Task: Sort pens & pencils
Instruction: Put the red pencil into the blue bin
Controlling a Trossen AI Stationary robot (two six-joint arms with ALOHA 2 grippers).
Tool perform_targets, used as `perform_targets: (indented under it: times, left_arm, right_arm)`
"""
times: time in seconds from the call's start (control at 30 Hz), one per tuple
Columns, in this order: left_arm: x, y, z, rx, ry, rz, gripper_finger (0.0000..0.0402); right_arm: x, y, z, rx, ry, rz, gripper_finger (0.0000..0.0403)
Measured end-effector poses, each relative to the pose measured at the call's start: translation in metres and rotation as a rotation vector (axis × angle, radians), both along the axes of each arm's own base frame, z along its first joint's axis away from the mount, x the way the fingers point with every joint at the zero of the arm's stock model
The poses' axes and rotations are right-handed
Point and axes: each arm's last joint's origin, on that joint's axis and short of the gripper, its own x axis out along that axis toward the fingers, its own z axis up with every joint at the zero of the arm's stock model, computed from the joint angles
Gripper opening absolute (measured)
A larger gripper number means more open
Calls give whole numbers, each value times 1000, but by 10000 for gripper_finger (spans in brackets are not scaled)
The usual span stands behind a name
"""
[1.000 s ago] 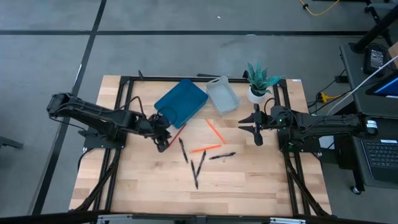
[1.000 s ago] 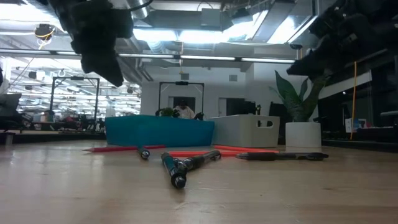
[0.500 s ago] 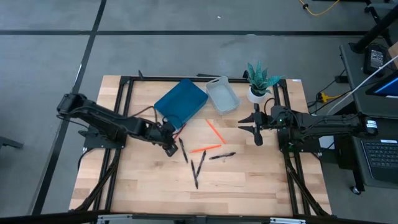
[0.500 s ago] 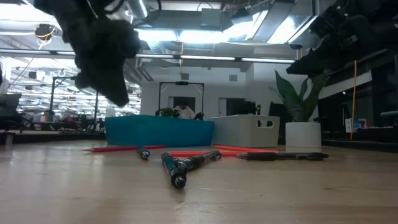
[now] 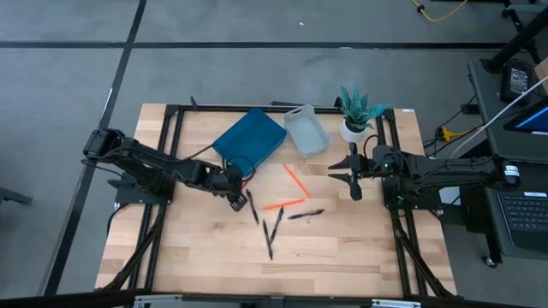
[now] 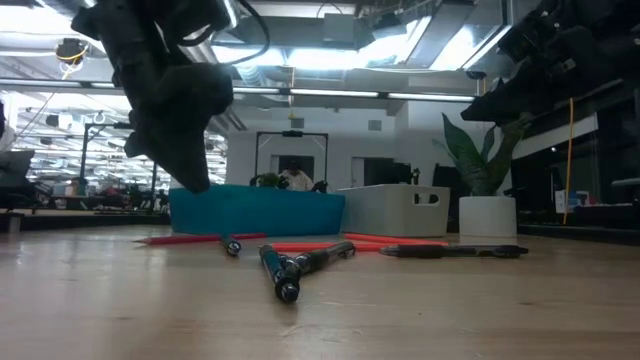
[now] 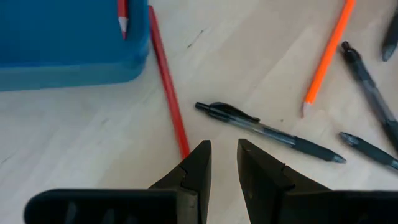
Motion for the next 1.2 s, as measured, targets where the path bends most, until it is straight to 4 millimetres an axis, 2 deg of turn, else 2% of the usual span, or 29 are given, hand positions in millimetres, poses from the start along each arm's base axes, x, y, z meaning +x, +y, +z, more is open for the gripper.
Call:
perform_targets:
  times: [0.47,0.63,0.87,1.2]
  left_arm:
    - [0,3,-7,19,63,-5,71]
    - [4,2,-19,5,117,-16,71]
    - [16,7,-18,16,178,-30,71]
    - [23,14,-35,-3,269,-38,71]
  right_arm:
    - [0,0,0,0,0,0,115]
    - [0,0,0,0,0,0,115]
    - [0,0,0,0,1,0,115]
    - [-1,0,-2,2,21,1,115]
